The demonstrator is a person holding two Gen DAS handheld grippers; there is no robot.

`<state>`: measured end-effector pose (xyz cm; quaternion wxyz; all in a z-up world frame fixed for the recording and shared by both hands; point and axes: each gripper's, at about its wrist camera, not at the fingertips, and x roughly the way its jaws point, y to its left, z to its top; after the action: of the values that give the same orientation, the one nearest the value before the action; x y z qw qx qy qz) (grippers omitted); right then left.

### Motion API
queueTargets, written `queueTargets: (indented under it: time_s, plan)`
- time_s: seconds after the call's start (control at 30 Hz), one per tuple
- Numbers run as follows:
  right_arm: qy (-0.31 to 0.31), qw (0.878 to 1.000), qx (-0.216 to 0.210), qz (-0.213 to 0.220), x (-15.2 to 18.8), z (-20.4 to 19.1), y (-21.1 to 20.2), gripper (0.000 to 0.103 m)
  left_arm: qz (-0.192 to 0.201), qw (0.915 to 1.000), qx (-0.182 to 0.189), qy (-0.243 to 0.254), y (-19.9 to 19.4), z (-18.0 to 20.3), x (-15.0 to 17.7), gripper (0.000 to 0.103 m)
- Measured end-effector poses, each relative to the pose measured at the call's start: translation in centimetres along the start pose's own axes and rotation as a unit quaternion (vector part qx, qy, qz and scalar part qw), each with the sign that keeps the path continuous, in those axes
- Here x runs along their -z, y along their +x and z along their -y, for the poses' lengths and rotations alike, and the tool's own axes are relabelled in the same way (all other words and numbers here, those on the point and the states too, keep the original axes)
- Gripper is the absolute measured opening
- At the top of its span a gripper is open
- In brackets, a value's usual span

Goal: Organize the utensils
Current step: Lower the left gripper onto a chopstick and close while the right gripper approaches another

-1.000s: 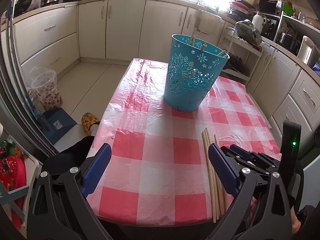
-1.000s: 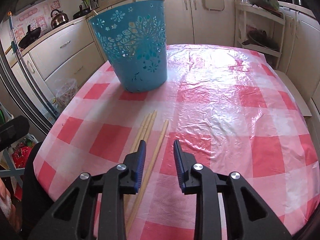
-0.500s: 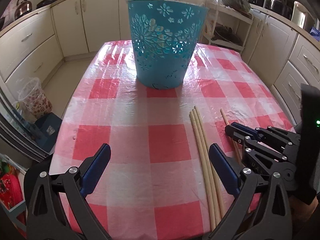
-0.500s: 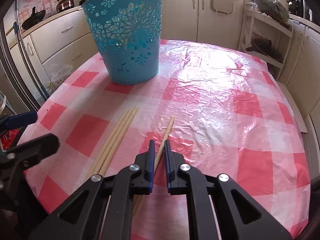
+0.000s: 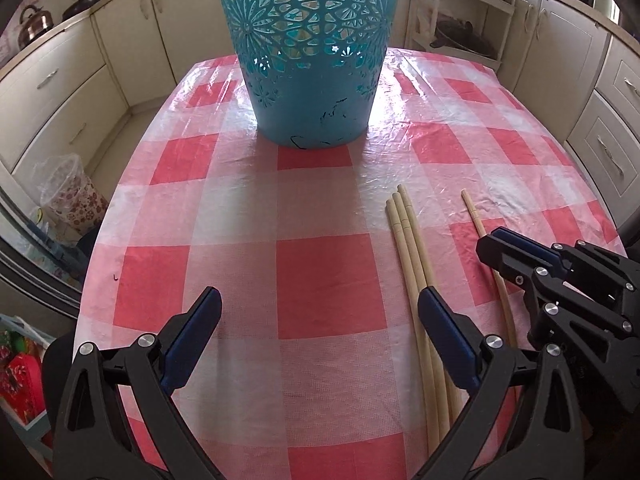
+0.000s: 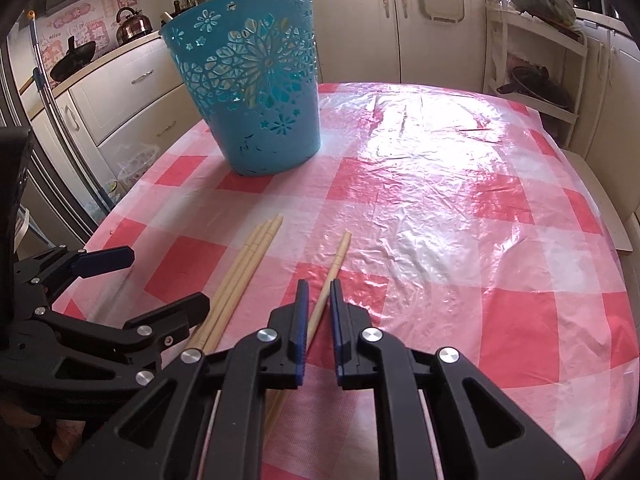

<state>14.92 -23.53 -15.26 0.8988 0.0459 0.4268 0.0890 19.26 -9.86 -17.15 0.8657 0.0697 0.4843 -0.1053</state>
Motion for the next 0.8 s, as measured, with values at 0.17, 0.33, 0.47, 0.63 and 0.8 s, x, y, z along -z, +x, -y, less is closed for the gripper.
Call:
queueTargets:
  time_s: [0.17, 0.33, 0.47, 0.63, 0.8]
  plan:
    - [0.001, 1.0, -0.003, 0.001, 0.1, 0.1, -0.1, 0.013, -0.004, 0.9999, -0.014, 0.008, 0.2, 0.4, -0.3, 0.094]
    - [-0.005, 1.0, 0.0, 0.001, 0.2, -0.2, -0.1, 0.013, -0.004, 0.9996, -0.02, 0.017, 0.4, 0.5, -0.4, 0.089]
    - [-0.015, 1.0, 0.006, 0.0, 0.3, -0.5, -0.1, 0.013, 0.007, 0.9996, -0.003, 0.025, 0.5, 0.5, -0.7, 0.071]
    - [-0.001, 1.0, -0.003, -0.007, 0.2, 0.1, -0.1, 0.009, 0.022, 0.998, 0.031, 0.051, 0.5, 0.7, -1.2, 0.045]
    - [-0.012, 1.0, 0.009, -0.018, -0.4, -0.3, 0.2, 0.008, 0.026, 0.9949, 0.049, 0.084, 0.6, 0.5, -1.7, 0.022]
